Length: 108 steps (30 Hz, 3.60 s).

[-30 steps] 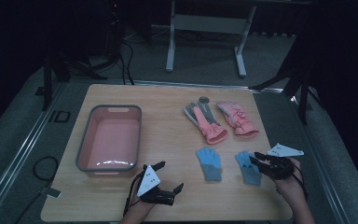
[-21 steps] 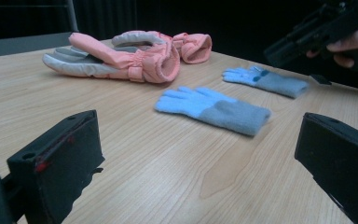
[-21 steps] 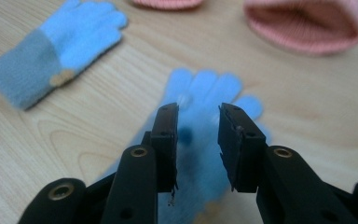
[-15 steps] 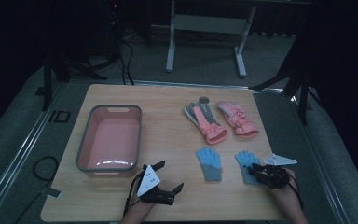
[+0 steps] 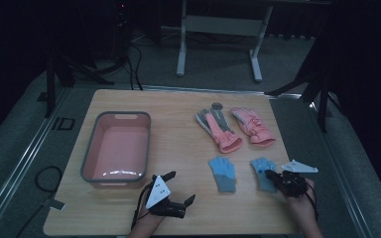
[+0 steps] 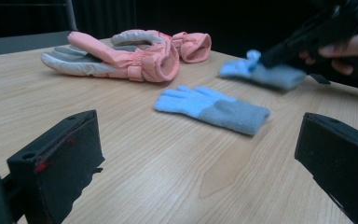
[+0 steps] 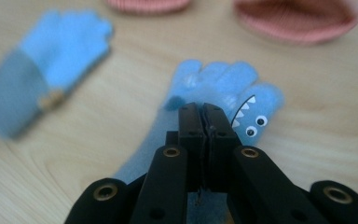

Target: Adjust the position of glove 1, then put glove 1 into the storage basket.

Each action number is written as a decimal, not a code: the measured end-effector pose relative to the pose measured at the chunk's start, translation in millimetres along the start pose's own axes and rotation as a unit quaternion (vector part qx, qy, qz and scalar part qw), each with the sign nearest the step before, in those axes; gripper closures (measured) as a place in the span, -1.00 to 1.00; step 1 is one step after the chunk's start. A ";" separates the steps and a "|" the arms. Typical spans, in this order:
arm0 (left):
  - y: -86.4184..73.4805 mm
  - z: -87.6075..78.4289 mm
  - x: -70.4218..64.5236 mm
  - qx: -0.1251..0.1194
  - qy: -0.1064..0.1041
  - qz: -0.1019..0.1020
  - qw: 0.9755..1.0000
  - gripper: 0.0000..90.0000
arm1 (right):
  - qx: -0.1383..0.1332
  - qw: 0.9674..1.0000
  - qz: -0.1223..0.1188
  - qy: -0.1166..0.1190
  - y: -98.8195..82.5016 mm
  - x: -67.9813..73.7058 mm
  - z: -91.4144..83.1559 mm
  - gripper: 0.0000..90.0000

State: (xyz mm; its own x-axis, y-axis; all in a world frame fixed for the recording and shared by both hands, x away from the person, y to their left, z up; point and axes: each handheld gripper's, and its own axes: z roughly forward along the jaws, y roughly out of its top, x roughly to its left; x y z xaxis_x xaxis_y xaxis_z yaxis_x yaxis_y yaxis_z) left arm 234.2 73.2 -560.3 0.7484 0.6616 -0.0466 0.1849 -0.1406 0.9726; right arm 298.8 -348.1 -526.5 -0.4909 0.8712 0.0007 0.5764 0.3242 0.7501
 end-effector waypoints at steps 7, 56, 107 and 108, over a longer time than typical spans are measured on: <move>-0.1 0.0 -0.2 0.000 -0.001 0.000 1.000 -0.98 | -0.037 0.999 0.011 -0.001 36.3 16.6 -23.8 0.94; 0.2 0.6 -0.4 0.003 -0.005 0.002 1.000 -0.98 | 0.031 0.993 -0.030 0.110 44.5 98.2 59.5 0.92; 33.6 67.5 -42.8 0.142 -0.101 0.120 0.977 -0.78 | -0.017 0.987 0.011 0.162 61.5 47.9 40.3 -0.72; 35.4 70.7 -44.0 0.138 -0.108 0.123 0.977 -0.69 | -0.018 0.986 0.012 0.163 61.9 48.7 42.5 -0.74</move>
State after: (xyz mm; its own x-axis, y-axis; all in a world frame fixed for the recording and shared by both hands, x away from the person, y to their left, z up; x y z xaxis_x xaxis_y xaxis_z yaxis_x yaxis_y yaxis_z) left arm 252.9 -12.9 -539.9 0.9031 0.4164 0.1055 0.1245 -0.4888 0.8634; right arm 338.4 -269.9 -508.1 -0.6645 0.7122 0.2261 0.5691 0.2863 0.7708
